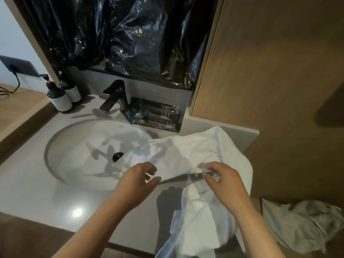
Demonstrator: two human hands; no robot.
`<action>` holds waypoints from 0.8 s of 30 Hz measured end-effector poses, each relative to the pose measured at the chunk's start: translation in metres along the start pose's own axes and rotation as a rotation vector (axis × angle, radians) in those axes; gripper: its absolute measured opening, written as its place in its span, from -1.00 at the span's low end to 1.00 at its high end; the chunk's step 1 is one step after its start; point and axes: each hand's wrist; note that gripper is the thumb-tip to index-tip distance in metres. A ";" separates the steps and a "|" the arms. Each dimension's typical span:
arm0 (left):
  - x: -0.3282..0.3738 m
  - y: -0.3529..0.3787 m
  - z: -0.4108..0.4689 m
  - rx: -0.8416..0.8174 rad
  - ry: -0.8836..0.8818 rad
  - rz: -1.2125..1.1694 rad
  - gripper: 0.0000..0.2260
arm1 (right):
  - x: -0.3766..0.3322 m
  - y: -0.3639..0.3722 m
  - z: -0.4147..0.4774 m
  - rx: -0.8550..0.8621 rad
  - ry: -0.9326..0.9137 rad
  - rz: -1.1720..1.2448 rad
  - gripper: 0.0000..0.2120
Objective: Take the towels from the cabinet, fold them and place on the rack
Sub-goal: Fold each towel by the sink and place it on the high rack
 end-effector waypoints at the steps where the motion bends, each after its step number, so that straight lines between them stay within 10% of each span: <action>1: 0.000 0.002 0.007 -0.013 0.000 -0.001 -0.82 | 0.000 -0.002 0.003 0.012 0.010 0.003 -0.74; 12: 0.007 0.005 0.088 -0.141 0.219 0.065 -0.67 | 0.007 -0.016 -0.003 0.438 0.204 0.028 -0.65; 24: 0.002 0.039 0.122 -0.229 0.294 0.276 -0.48 | 0.025 0.003 -0.028 0.386 0.478 0.004 -0.36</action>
Point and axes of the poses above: each hand's wrist, its own z-axis towards the middle knuckle, its own y-axis out of the palm, x = y × z, and after that the axes turned 3 degrees about -x, right-handed
